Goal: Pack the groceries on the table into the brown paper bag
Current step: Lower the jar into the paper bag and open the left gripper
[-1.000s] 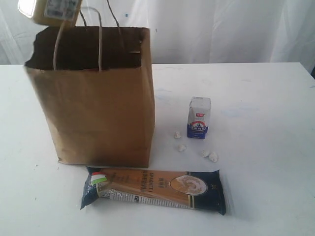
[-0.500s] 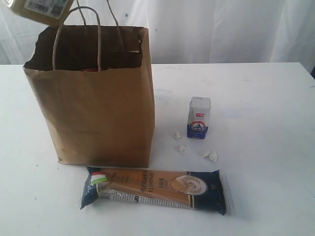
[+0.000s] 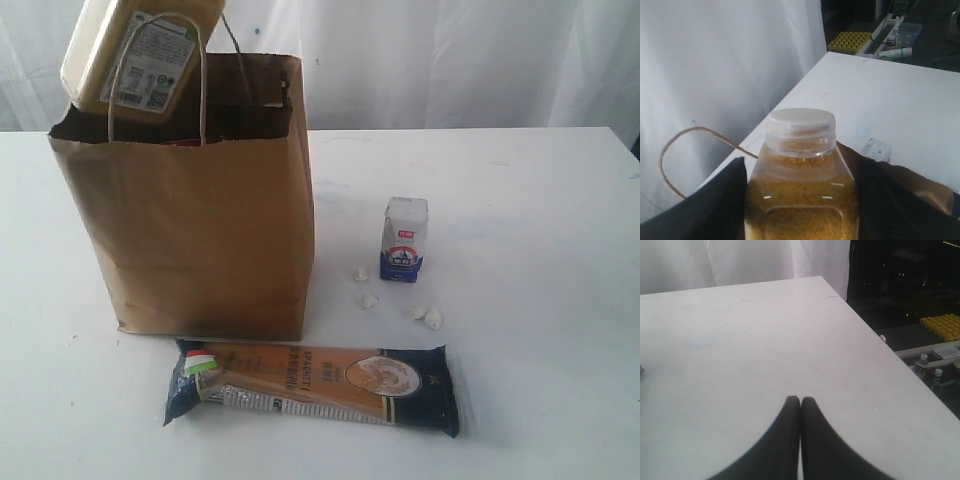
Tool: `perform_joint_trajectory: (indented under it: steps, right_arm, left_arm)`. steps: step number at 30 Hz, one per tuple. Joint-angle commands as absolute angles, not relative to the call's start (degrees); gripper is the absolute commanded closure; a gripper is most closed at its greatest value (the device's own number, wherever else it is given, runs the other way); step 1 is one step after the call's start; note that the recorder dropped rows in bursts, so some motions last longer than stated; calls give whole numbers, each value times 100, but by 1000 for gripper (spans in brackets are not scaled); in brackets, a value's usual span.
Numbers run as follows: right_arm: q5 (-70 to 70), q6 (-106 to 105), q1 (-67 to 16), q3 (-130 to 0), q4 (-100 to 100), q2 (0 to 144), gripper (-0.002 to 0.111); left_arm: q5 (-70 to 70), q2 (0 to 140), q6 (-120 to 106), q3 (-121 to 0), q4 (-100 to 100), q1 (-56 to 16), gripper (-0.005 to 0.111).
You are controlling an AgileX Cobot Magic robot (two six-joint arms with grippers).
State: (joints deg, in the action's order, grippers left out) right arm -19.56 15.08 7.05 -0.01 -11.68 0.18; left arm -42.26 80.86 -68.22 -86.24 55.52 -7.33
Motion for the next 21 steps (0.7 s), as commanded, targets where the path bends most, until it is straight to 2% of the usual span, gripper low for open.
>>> perform_joint_trajectory:
  steps: [1,10,12,17,21]
  right_arm:
    - [-1919,1528,733,0,-1192,0,108]
    - [-1919,1528,733,0,-1192,0,108]
    - [-1919,1528,733,0,-1192,0,108]
    - [-1919,1528,733,0,-1192,0,108]
    - [-1919,1528,733,0,-1192,0,108]
  left_arm:
    - [-3787,8116,-6836,-8478,5951,-746,107]
    - [-3720,8240,-7256,-8023,5979,-746,107]
    - [-3720,8240,-7529,-7887,5990,-746,104]
    - [-3643,8240,-7671,-7604,6170,-746,78]
    - [-3545,8240,-7671,-7536,6270,-746,52]
